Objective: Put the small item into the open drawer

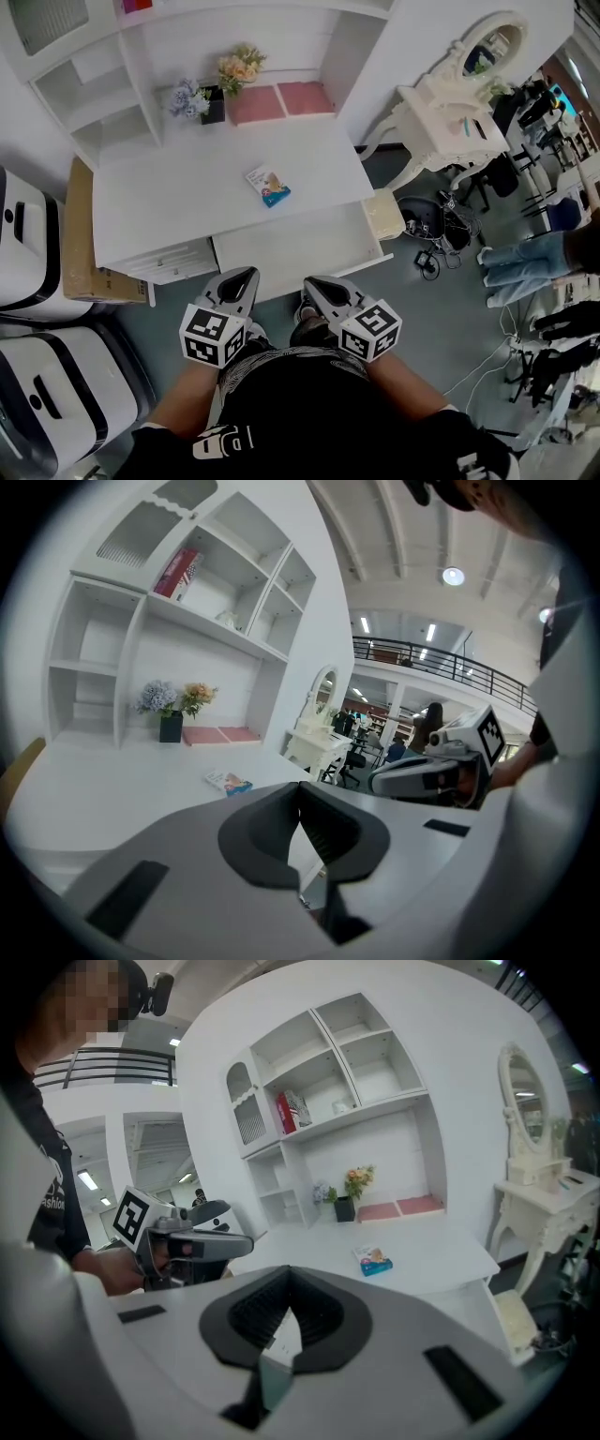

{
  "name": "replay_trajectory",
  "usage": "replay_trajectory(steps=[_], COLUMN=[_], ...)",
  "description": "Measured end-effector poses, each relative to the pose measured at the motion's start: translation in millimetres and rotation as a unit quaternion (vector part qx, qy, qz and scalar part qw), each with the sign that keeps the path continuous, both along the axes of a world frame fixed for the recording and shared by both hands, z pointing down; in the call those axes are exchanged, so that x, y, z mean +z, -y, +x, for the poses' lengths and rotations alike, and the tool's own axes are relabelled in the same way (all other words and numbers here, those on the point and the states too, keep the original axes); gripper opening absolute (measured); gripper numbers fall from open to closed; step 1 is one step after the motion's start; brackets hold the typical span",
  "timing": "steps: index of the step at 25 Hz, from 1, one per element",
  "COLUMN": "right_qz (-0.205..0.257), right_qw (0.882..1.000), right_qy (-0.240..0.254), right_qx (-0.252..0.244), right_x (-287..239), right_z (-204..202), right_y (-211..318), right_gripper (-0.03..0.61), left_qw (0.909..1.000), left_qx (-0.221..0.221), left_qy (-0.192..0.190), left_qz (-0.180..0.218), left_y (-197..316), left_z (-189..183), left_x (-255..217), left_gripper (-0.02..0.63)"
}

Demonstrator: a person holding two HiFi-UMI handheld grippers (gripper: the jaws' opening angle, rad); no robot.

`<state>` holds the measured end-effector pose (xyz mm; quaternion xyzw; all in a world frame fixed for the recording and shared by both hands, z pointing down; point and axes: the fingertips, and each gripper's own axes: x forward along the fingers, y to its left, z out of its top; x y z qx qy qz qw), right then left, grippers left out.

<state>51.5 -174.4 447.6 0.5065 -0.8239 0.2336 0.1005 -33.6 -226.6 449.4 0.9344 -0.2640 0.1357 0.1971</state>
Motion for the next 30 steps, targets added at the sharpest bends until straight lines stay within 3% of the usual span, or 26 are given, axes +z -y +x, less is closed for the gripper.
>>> replay_trajectory(steps=[4, 9, 16, 19, 24, 30], right_qz=[-0.007, -0.021, -0.042, -0.054, -0.076, -0.092], right_qw=[1.0, 0.999, 0.99, 0.987, 0.984, 0.979], right_qy=[0.001, -0.016, -0.101, -0.123, -0.141, -0.166], right_qx=[-0.002, -0.029, -0.087, -0.089, -0.08, -0.079], right_x=[6.6, 20.5, 67.1, 89.8, 124.2, 150.4], right_z=[11.4, 13.3, 18.5, 31.3, 50.5, 63.8], right_y=[14.8, 42.1, 90.3, 117.1, 163.1, 217.8], right_gripper=[0.009, 0.009, 0.009, 0.009, 0.012, 0.136], left_qw=[0.9999, 0.9981, 0.9959, 0.9942, 0.9899, 0.9839], left_qx=[-0.011, -0.055, -0.083, -0.101, -0.125, -0.16], left_qy=[0.002, 0.025, 0.028, 0.024, 0.05, 0.055], left_qz=[0.0, -0.006, -0.022, -0.029, -0.044, -0.056], left_y=[4.0, 19.2, 46.2, 57.8, 71.6, 85.0], left_z=[-0.6, -15.9, -10.8, -7.3, -7.7, -11.7], left_x=[1.6, 12.6, 24.9, 27.6, 44.2, 48.8], left_gripper=[0.014, 0.014, 0.014, 0.014, 0.014, 0.014])
